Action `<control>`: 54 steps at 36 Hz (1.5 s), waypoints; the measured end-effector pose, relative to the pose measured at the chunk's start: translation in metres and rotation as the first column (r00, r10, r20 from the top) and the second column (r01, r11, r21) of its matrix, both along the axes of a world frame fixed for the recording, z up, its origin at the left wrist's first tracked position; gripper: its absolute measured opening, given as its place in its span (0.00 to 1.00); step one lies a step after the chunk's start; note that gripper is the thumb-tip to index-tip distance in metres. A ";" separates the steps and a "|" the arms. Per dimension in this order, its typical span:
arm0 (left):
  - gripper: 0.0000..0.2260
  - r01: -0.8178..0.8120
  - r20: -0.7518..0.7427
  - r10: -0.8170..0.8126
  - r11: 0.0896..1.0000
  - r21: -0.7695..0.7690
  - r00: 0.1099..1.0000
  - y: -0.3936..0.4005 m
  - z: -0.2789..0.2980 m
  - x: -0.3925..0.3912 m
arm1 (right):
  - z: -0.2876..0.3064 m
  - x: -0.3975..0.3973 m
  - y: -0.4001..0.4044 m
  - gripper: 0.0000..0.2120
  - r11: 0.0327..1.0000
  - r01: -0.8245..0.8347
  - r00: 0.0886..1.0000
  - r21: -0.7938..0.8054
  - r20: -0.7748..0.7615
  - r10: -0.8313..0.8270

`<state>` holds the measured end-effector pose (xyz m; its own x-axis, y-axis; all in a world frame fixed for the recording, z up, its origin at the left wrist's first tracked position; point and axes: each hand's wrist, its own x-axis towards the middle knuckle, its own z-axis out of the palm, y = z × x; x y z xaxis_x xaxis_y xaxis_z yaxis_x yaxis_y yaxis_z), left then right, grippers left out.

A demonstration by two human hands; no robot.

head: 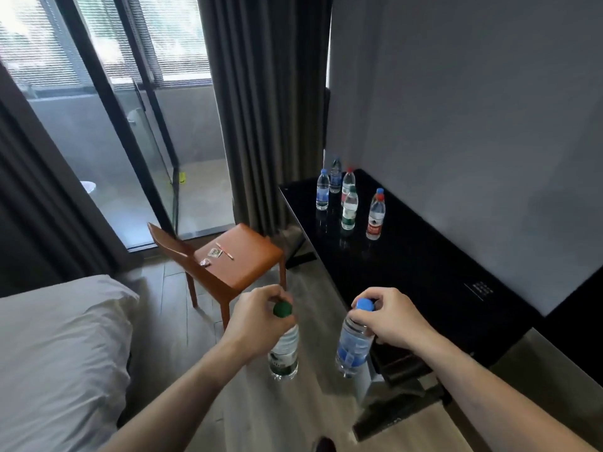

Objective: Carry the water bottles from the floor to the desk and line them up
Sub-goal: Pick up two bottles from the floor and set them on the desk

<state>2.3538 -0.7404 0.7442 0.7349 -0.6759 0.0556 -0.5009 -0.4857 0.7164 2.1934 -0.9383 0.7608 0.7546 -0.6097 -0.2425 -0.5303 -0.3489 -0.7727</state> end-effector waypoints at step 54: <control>0.07 0.593 0.016 -0.599 0.795 0.124 0.800 -0.465 -0.001 0.531 | -0.023 0.360 -0.298 0.07 0.744 0.668 0.744 0.025 -0.024 -0.668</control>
